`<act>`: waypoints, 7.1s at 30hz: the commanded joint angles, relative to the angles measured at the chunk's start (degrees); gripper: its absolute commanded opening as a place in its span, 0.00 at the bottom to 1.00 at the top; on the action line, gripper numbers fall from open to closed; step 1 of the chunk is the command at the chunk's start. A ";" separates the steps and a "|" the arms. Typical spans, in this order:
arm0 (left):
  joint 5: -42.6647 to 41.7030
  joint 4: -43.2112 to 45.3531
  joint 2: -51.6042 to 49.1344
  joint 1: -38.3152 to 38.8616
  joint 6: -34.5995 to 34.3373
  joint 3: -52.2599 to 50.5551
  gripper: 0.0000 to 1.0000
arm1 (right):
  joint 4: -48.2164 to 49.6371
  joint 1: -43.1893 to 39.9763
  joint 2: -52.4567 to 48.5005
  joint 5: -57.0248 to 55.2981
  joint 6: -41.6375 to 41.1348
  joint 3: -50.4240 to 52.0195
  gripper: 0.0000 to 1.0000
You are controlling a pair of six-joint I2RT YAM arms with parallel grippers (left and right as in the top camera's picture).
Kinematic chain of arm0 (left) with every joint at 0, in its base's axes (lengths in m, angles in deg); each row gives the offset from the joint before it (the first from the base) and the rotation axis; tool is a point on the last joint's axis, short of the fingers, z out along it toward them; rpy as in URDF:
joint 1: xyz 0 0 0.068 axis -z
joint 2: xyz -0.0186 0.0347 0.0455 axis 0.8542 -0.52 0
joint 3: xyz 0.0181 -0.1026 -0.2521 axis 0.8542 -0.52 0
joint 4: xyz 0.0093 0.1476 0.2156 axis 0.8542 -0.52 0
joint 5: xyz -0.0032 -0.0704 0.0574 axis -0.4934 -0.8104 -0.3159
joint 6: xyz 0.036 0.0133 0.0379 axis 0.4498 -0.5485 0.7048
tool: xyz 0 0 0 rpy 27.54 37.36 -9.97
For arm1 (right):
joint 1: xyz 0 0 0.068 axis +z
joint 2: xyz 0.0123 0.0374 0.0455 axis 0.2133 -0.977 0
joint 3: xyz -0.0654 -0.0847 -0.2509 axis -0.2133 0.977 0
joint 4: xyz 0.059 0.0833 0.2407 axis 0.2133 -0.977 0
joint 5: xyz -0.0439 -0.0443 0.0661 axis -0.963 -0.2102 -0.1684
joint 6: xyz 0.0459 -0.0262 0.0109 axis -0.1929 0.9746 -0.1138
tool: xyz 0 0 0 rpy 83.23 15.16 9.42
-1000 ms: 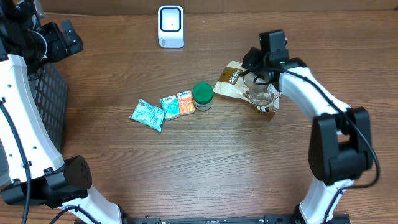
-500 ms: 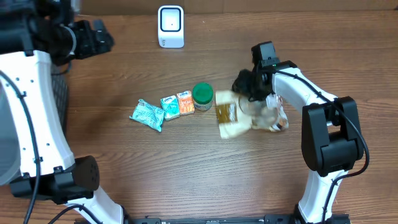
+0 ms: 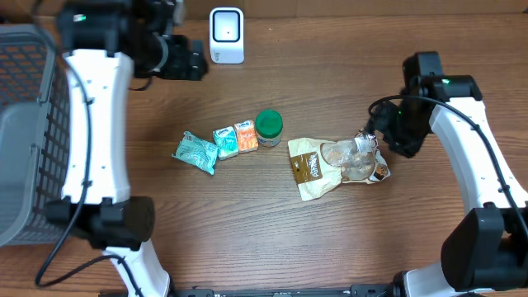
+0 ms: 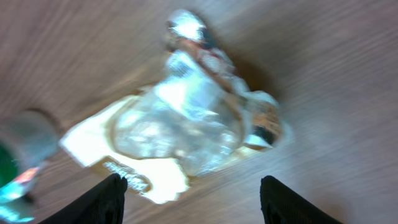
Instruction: Scan the item barcode
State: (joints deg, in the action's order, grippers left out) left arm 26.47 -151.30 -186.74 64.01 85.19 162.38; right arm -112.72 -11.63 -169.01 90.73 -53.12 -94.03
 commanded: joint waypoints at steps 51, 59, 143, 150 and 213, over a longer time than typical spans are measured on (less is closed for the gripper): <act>-0.96 14.93 -30.03 29.62 13.64 -0.61 0.56 | 36.35 -11.67 -1.27 22.32 4.68 19.61 0.64; -0.42 20.52 -30.69 31.12 14.67 -0.61 0.62 | 32.61 -17.81 -1.27 22.10 7.63 19.43 0.68; -2.12 10.84 -31.52 22.64 -19.82 13.22 0.17 | 49.59 -2.43 -16.02 36.22 13.70 19.56 0.04; -2.32 -1.57 -28.65 16.87 -16.50 33.00 0.24 | 41.68 -2.23 -7.21 35.60 16.72 13.84 0.04; 16.61 -8.94 1.90 -18.49 -1.18 2.71 1.00 | 26.16 28.24 -1.27 -26.99 32.87 -23.37 0.04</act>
State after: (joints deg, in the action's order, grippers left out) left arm 41.97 -160.13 -185.01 45.87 82.72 164.98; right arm -90.43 13.90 -166.14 86.79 -24.86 -113.54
